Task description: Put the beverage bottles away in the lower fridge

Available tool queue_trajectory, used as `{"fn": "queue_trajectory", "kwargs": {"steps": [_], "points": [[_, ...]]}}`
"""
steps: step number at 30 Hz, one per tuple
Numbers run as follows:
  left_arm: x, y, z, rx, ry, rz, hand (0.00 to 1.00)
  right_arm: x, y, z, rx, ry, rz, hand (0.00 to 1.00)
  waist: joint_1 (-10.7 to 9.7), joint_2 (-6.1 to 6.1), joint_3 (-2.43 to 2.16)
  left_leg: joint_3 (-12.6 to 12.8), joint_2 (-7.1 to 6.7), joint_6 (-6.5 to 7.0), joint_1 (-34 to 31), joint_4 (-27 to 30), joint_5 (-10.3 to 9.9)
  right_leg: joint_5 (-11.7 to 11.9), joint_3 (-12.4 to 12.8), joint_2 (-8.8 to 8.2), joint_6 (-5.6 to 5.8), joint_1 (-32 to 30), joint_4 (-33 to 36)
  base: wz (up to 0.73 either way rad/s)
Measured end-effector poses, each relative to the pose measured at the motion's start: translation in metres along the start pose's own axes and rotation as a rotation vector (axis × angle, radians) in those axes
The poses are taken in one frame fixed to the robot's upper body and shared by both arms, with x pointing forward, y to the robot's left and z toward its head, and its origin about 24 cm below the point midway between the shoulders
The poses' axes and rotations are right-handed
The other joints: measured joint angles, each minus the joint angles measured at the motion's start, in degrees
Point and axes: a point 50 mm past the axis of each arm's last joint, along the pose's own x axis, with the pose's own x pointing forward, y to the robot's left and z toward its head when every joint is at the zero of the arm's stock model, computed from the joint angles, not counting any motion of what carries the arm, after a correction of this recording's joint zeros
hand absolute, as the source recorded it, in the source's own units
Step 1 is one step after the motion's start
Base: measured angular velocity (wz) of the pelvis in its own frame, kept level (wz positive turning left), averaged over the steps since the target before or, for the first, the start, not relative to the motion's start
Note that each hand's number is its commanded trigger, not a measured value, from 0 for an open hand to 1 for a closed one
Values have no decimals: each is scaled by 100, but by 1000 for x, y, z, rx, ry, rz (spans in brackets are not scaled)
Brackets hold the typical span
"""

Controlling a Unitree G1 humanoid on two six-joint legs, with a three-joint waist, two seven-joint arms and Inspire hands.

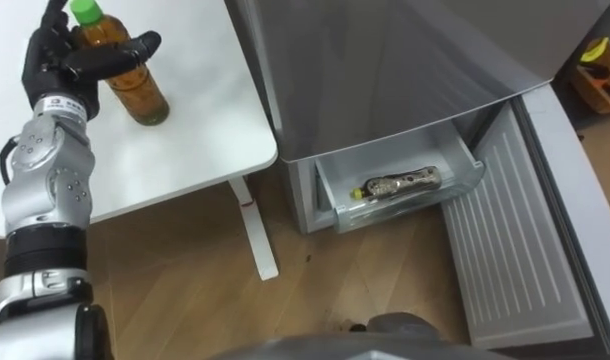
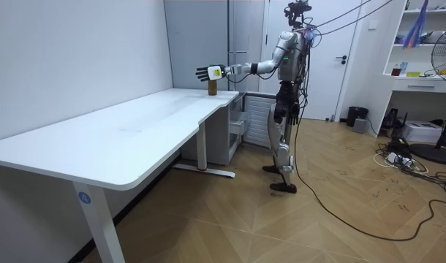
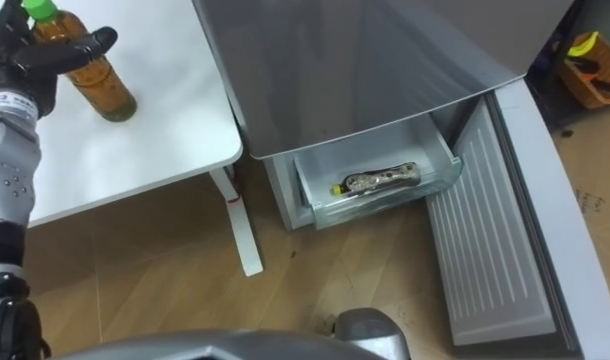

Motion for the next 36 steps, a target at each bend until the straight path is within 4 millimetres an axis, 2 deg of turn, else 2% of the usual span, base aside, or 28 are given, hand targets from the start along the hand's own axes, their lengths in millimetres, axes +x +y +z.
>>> {"fn": "queue_trajectory", "kwargs": {"steps": [1, 2, 5, 11, 18, 21, 36], "points": [[0, 0, -1, 2, 7, -5, 89, 0, 0, 0, 0, 0, 0, 0, 0, 12, -8, 0, 0, 0, -6, 1, 0, 0, -1, -2, 0, 2, -8, 3], [0, 0, -1, 2, 10, -7, 100, 0, 0, 0, 0, 0, 0, 0, 0, 19, -13, 0, 0, 0, -10, 4, 0, 0, -2, -3, 0, 2, -13, 0], [0, 0, -2, 1, 17, -8, 100, 0, 0, -1, 2, 1, 1, 0, -4, 44, -28, 0, -1, 0, -38, 37, 1, 2, -10, -13, 2, 10, -38, 0], [0, -3, -3, 6, 22, -15, 100, 0, 0, -1, 6, -3, -1, 0, 2, 52, -26, -1, -1, 0, -38, 37, 1, 2, -20, -19, 3, 20, -54, 0], [0, -12, -8, 54, 45, -55, 100, 0, -1, 2, 4, -19, -6, 0, 7, 72, 39, 0, -5, 0, -62, 31, 1, -3, -53, -33, 17, 13, -66, 2], [0, -13, -9, 56, 50, -58, 100, 0, -2, 3, 1, -24, -14, 0, 19, 58, 43, 23, -3, 0, -69, 32, 2, -6, -26, -23, 14, -7, -58, -3], [0, -12, -11, 93, 73, -53, 100, 0, -2, 1, 2, -15, -27, 0, 21, 20, 15, 131, 0, 0, -50, 35, 2, -5, -8, -28, 15, 0, -53, -1]]}}
